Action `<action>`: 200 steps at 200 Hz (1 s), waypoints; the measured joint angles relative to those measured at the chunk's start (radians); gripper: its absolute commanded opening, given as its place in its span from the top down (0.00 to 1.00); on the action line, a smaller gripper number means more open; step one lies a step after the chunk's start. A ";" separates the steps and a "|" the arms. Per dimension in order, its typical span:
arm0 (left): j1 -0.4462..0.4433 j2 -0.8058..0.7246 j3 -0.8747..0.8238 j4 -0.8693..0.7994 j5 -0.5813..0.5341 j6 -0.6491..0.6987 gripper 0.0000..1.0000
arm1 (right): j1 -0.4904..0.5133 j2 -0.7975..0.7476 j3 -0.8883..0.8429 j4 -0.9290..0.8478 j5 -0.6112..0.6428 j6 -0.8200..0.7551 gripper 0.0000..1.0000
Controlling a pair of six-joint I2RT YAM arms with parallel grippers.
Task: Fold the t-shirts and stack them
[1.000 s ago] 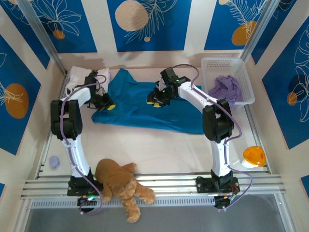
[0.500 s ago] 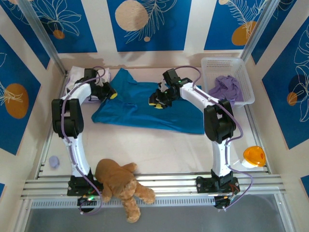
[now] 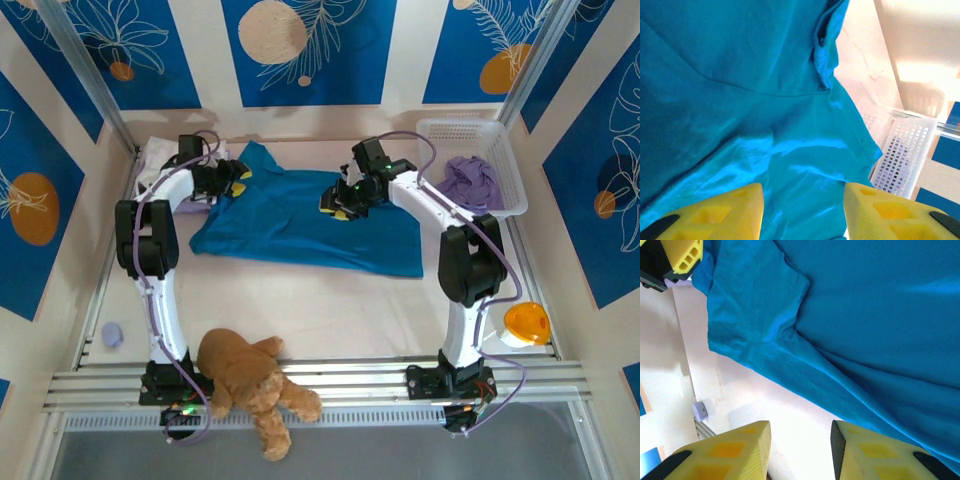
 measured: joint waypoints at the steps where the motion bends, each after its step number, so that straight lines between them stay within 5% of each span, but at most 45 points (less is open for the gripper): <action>1: 0.000 -0.002 0.000 -0.003 0.000 0.002 0.53 | 0.000 -0.003 -0.001 -0.002 0.003 -0.002 0.61; 99: -0.127 -0.225 -0.358 -0.089 -0.112 0.213 0.50 | 0.013 -0.072 -0.237 -0.043 0.134 -0.038 0.61; 200: -0.135 -0.270 -0.539 -0.003 -0.138 0.257 0.47 | -0.068 -0.021 -0.391 -0.031 0.238 -0.024 0.61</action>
